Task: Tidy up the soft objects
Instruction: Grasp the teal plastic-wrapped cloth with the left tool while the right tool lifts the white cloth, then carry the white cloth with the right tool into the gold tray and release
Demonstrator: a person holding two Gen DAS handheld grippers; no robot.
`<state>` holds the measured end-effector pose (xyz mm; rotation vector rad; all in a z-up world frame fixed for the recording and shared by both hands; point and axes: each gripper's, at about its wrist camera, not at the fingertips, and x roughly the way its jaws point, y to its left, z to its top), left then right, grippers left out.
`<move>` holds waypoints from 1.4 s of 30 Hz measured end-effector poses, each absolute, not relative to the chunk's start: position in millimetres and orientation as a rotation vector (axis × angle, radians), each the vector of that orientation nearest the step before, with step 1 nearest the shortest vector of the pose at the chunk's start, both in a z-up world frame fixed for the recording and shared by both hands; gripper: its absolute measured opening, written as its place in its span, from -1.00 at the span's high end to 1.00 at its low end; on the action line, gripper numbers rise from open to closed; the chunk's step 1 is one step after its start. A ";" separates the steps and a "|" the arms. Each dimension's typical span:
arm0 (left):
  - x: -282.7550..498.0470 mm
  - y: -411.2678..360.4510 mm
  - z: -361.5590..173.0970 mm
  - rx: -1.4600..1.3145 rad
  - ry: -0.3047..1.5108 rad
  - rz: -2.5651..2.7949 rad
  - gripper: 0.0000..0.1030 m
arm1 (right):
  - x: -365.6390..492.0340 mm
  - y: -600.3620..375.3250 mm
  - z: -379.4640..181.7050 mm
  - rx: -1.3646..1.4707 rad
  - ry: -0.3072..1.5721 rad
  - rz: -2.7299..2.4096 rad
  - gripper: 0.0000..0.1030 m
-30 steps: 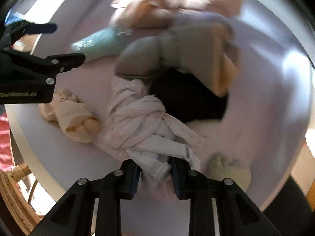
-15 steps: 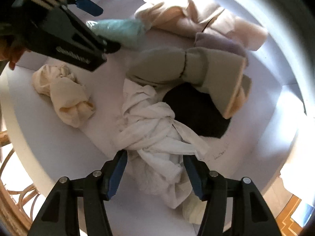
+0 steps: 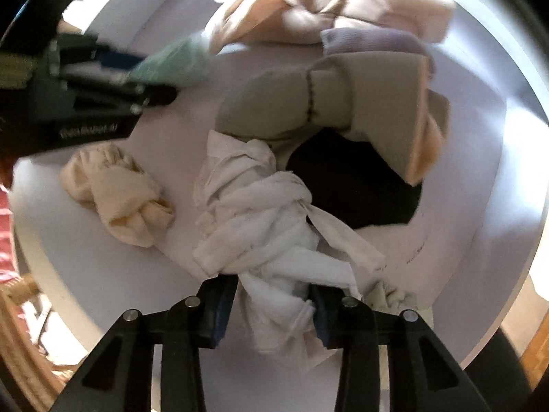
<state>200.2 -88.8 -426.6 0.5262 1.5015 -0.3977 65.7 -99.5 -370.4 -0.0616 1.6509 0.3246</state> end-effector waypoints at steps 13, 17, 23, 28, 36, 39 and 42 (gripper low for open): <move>202.1 -73.0 -432.0 0.531 1.558 -0.335 0.13 | 46.3 -125.5 -314.2 0.155 1.594 0.254 0.27; 205.7 -73.9 -431.5 0.519 1.561 -0.333 0.12 | 65.6 -157.9 -293.8 0.214 1.578 0.246 0.27; 224.2 -71.2 -438.3 0.514 1.558 -0.328 0.12 | 77.3 -216.2 -252.8 0.291 1.520 0.231 0.27; 208.1 -70.3 -437.6 0.514 1.560 -0.328 0.12 | 67.4 -236.2 -208.7 0.381 1.452 0.236 0.27; 212.5 -46.0 -432.0 0.494 1.568 -0.318 0.13 | 68.1 -264.1 -117.7 0.396 1.285 0.197 0.27; 211.3 -46.6 -434.3 0.499 1.564 -0.319 0.13 | 79.6 -274.7 -76.1 0.385 1.218 0.187 0.27; 211.9 -47.6 -432.9 0.493 1.567 -0.316 0.14 | 99.2 -281.2 -38.9 0.362 1.162 0.183 0.27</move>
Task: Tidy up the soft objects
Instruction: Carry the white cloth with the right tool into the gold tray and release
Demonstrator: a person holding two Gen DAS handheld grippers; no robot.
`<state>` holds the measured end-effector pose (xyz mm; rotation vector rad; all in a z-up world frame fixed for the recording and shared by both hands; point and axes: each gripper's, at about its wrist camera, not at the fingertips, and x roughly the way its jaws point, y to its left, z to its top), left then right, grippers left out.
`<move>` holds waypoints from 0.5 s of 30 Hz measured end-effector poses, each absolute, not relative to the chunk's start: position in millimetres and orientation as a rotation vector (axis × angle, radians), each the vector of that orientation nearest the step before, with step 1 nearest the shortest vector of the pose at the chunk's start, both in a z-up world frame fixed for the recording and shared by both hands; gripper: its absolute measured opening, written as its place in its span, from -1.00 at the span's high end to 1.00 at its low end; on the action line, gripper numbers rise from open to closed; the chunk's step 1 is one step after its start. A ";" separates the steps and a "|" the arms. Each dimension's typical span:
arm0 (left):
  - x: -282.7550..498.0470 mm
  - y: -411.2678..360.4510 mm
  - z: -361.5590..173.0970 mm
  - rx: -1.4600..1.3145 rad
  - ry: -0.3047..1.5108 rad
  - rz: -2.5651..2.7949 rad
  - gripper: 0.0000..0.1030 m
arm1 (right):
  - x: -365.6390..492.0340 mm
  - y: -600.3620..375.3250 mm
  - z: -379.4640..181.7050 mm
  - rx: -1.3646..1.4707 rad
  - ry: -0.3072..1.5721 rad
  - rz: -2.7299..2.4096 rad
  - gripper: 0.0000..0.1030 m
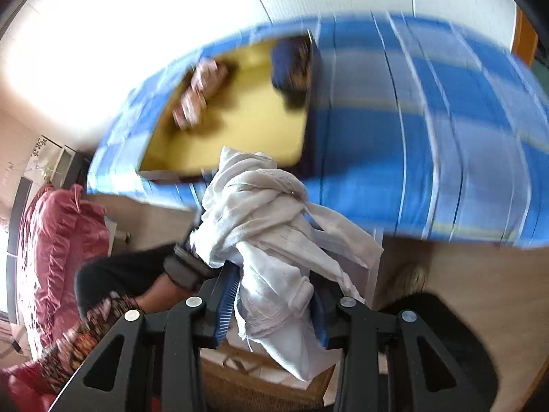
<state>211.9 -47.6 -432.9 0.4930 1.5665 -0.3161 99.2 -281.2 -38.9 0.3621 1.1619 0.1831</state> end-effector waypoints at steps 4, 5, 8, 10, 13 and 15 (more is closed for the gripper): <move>212.0 -45.6 -429.8 0.486 1.569 -0.313 0.14 | 133.9 -281.4 -9.2 0.337 1.109 0.168 0.27; 211.6 -43.9 -430.1 0.484 1.570 -0.313 0.14 | 143.0 -280.8 -4.3 0.342 1.099 0.168 0.27; 212.5 -40.0 -435.0 0.468 1.580 -0.309 0.14 | 171.1 -277.0 4.0 0.358 1.080 0.167 0.27; 210.0 -37.7 -439.3 0.456 1.586 -0.306 0.14 | 190.0 -271.6 6.1 0.349 1.074 0.160 0.27; 207.7 -33.6 -438.5 0.449 1.589 -0.305 0.14 | 216.9 -264.6 3.7 0.351 1.076 0.147 0.27; 208.0 -32.3 -438.3 0.446 1.590 -0.304 0.14 | 235.7 -260.1 0.1 0.360 1.075 0.131 0.27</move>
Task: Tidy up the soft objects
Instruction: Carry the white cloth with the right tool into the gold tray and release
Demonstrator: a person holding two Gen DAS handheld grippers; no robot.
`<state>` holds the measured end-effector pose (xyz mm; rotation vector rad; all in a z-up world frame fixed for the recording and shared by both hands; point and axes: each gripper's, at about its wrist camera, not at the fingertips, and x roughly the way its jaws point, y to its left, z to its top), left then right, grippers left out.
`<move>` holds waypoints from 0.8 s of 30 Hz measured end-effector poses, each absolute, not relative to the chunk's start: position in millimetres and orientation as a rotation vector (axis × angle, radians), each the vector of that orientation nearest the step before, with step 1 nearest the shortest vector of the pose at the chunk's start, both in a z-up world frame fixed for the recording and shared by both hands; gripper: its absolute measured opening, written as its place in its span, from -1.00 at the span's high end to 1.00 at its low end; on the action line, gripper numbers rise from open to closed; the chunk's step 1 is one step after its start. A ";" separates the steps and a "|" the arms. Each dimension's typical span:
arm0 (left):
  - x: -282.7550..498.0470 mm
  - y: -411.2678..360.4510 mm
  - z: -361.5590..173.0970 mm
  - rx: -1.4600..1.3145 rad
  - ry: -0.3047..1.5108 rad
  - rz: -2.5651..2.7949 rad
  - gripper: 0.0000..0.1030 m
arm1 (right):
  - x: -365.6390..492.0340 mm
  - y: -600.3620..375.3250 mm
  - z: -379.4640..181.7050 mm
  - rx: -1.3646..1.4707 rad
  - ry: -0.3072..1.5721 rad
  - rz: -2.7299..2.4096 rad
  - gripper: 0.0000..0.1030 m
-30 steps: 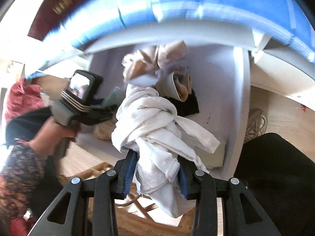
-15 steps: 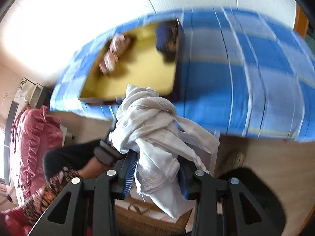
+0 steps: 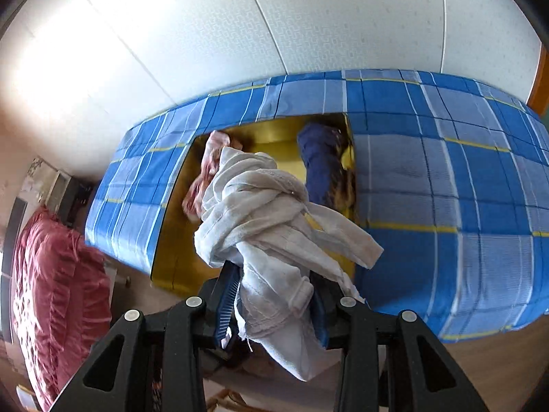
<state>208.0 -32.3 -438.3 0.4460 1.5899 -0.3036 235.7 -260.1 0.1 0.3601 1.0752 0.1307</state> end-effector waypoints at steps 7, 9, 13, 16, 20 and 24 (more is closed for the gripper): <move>209.0 -26.4 -437.3 0.423 1.600 -0.297 0.14 | 291.6 -247.9 -22.6 0.390 1.093 0.062 0.27; 213.5 -21.6 -434.9 0.418 1.602 -0.298 0.14 | 307.6 -242.2 -30.4 0.391 1.103 0.044 0.27; 218.6 -12.0 -431.6 0.405 1.605 -0.297 0.14 | 333.3 -233.6 -42.5 0.430 1.105 0.043 0.27; 218.9 -11.1 -431.3 0.405 1.605 -0.297 0.14 | 349.3 -227.5 -52.6 0.427 1.112 0.022 0.27; 219.0 -12.0 -431.2 0.405 1.605 -0.297 0.14 | 367.6 -222.8 -66.6 0.401 1.117 -0.014 0.27; 219.4 -7.9 -430.1 0.401 1.606 -0.296 0.14 | 381.0 -220.9 -77.1 0.374 1.109 -0.044 0.26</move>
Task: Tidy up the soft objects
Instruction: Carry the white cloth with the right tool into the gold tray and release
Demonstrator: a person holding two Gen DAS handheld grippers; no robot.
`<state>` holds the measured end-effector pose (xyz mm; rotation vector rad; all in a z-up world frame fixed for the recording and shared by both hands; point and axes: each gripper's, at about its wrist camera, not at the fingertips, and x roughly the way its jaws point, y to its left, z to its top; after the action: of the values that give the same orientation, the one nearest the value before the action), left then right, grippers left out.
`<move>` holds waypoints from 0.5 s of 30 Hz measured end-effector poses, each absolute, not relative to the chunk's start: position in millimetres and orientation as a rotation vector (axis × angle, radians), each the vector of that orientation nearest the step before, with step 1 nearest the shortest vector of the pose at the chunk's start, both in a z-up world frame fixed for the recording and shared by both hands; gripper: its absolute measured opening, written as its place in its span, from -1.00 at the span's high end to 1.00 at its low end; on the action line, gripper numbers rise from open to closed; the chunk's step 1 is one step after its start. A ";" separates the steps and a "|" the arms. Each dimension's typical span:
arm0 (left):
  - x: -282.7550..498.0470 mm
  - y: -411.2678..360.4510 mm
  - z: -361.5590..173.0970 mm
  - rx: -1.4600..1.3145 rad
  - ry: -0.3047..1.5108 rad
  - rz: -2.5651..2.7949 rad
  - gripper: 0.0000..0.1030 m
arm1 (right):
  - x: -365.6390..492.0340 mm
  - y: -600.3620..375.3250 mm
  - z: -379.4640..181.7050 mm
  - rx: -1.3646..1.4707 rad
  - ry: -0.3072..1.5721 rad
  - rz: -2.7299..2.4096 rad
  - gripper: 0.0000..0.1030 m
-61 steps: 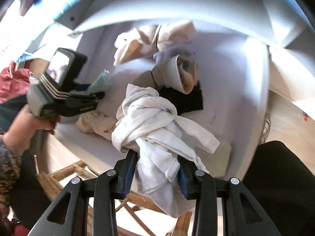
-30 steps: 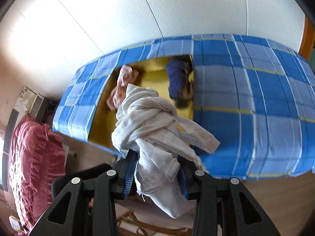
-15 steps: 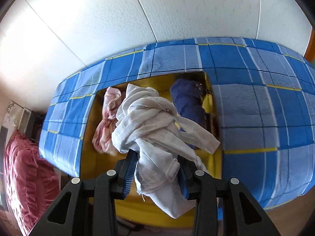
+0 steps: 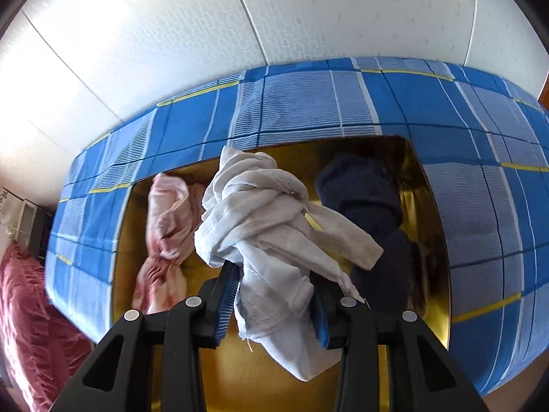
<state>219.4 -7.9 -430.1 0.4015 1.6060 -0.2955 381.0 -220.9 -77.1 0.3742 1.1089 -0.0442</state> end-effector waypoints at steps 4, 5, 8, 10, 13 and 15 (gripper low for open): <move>220.1 -6.7 -433.5 0.401 1.607 -0.295 0.14 | 389.5 -220.8 -87.1 0.334 1.092 -0.099 0.25; 219.9 -5.7 -433.5 0.403 1.606 -0.295 0.14 | 390.9 -220.8 -89.6 0.319 1.087 -0.112 0.24; 220.7 -6.0 -431.3 0.407 1.604 -0.294 0.13 | 394.1 -222.6 -100.6 0.260 1.096 -0.159 0.22; 220.2 -7.4 -431.9 0.408 1.604 -0.293 0.13 | 393.8 -228.1 -105.6 0.276 1.098 -0.170 0.21; 219.2 -10.6 -433.2 0.410 1.604 -0.293 0.13 | 393.2 -234.5 -106.1 0.305 1.093 -0.167 0.21; 217.9 -12.3 -433.2 0.411 1.603 -0.291 0.13 | 391.8 -236.2 -104.8 0.286 1.106 -0.173 0.20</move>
<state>217.9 -12.3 -433.2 0.4109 1.6031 -0.2914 391.8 -236.2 -104.8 0.2859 1.1056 -0.1727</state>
